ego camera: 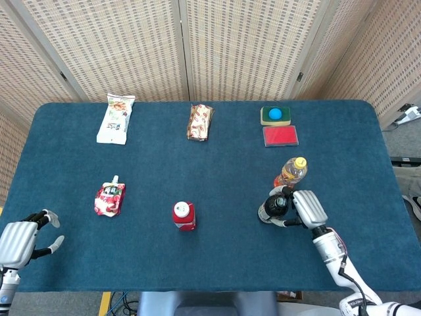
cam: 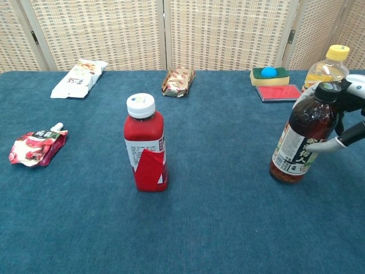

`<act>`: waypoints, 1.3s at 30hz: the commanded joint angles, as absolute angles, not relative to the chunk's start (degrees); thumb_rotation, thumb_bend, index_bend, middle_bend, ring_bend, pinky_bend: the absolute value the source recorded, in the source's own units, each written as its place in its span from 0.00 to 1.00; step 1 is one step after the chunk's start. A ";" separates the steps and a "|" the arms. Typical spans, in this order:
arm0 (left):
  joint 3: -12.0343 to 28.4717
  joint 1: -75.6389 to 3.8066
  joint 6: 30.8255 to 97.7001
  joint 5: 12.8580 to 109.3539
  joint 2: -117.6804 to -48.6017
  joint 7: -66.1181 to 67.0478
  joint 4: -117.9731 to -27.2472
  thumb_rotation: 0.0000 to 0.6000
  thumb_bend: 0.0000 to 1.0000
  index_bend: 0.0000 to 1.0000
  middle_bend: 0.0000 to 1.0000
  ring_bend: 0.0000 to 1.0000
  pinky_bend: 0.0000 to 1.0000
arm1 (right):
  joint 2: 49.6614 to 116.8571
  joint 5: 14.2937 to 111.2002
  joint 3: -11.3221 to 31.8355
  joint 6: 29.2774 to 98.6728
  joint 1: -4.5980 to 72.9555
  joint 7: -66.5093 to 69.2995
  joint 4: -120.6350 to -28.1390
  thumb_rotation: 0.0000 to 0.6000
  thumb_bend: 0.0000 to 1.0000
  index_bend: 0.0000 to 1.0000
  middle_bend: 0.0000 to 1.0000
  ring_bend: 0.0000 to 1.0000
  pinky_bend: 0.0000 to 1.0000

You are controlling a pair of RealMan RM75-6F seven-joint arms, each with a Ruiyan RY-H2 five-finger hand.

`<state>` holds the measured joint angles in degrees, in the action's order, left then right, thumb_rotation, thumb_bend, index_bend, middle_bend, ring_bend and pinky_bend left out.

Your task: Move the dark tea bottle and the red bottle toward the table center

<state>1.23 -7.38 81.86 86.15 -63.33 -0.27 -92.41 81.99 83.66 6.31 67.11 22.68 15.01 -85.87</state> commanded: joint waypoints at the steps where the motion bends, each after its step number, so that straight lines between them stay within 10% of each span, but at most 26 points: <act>1: 1.28 -7.37 81.89 86.09 -63.28 -0.30 -92.40 1.00 0.24 0.51 0.39 0.42 0.59 | 82.34 83.65 6.92 67.17 23.29 14.77 -86.20 1.00 0.10 0.45 0.58 0.52 0.65; 39: 1.42 -7.21 81.94 85.92 -62.01 -1.96 -92.95 1.00 0.24 0.51 0.39 0.42 0.59 | 93.48 71.19 15.75 58.91 35.66 2.26 -79.30 1.00 0.10 0.46 0.58 0.52 0.65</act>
<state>1.41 -7.21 81.94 85.94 -62.02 -1.94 -92.94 93.24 71.40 15.65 59.12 35.45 2.23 -79.56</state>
